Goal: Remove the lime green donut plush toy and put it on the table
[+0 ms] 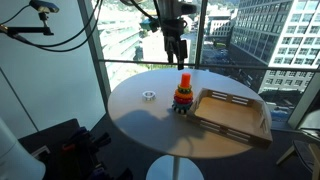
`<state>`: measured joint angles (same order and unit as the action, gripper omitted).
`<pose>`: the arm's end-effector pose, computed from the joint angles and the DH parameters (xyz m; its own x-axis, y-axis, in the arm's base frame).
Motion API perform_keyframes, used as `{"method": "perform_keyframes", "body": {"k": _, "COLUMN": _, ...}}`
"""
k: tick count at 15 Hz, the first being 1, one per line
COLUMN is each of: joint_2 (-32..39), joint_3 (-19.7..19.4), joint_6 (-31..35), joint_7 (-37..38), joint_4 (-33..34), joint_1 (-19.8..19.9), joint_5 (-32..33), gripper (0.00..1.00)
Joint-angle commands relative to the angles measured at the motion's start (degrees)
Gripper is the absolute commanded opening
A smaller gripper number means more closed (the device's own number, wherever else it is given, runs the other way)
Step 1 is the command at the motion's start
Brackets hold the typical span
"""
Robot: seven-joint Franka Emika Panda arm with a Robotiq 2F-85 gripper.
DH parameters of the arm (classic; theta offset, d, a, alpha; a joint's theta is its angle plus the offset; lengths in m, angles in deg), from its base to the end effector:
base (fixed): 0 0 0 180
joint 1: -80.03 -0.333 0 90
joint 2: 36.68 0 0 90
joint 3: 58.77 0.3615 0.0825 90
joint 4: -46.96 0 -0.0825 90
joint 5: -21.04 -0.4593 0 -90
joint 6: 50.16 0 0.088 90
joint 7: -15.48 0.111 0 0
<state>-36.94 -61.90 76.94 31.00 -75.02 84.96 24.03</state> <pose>0.6067 -0.0878 0.4213 0.9235 -0.3701 0.1015 -0.3736 -0.9274 0.0176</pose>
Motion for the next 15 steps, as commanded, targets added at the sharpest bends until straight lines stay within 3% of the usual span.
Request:
{"method": "perform_keyframes", "body": {"k": 1, "joint_2": 3.13, "joint_3": -0.37, "joint_6": 0.89, "joint_7": 2.12, "joint_4": 0.94, "joint_1": -0.36, "joint_5": 0.2, "gripper": 1.0}}
{"method": "perform_keyframes", "body": {"k": 15, "joint_2": 13.98, "joint_3": -0.04, "joint_6": 10.05, "joint_7": -4.35, "joint_4": 5.82, "joint_1": -2.64, "joint_5": 0.03, "gripper": 1.0}}
